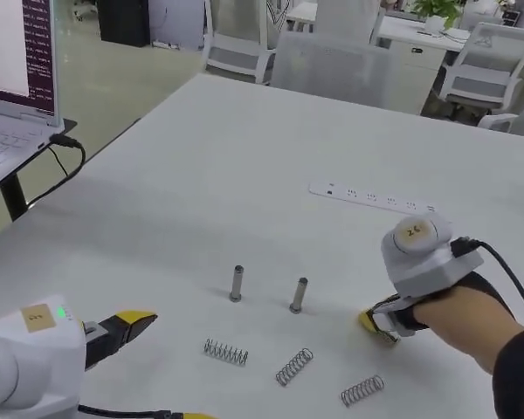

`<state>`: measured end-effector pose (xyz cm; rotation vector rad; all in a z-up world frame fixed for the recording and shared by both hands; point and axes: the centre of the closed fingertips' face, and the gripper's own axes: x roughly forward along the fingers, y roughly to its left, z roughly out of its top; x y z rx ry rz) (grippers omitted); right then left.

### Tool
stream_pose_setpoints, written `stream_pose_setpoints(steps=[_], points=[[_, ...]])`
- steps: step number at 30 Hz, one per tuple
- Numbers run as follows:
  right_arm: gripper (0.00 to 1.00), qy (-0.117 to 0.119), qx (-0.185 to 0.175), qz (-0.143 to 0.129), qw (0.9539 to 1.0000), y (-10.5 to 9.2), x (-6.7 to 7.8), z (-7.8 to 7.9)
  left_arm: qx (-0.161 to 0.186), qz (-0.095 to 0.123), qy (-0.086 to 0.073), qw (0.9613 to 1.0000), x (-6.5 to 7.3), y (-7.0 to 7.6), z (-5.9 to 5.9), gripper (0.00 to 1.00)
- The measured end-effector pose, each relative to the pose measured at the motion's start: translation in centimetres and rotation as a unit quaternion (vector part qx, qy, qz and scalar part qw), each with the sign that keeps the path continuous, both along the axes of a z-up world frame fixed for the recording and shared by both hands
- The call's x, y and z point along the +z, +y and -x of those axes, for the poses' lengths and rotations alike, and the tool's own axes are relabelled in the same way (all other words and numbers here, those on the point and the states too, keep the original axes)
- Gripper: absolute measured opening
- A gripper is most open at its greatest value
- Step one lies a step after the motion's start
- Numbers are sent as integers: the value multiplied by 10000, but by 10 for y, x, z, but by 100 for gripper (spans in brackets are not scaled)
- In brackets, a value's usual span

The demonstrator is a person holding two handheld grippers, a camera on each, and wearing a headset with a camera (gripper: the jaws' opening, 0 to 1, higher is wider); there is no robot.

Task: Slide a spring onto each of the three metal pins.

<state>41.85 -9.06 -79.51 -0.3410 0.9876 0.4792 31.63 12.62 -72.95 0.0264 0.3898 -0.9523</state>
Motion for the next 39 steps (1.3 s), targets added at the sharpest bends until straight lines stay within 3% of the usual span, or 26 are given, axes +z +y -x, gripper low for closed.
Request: stream_pose_setpoints(steps=[22, 39], points=[[6, -524, -2, -326, 9981, 9, 31, -5, -10, -12, -71, 10000, 5, -1, 0, 91], [6, -753, -95, -495, 9959, 6, 42, -2, -64, -24, -128, 9999, 8, -3, 0, 90]])
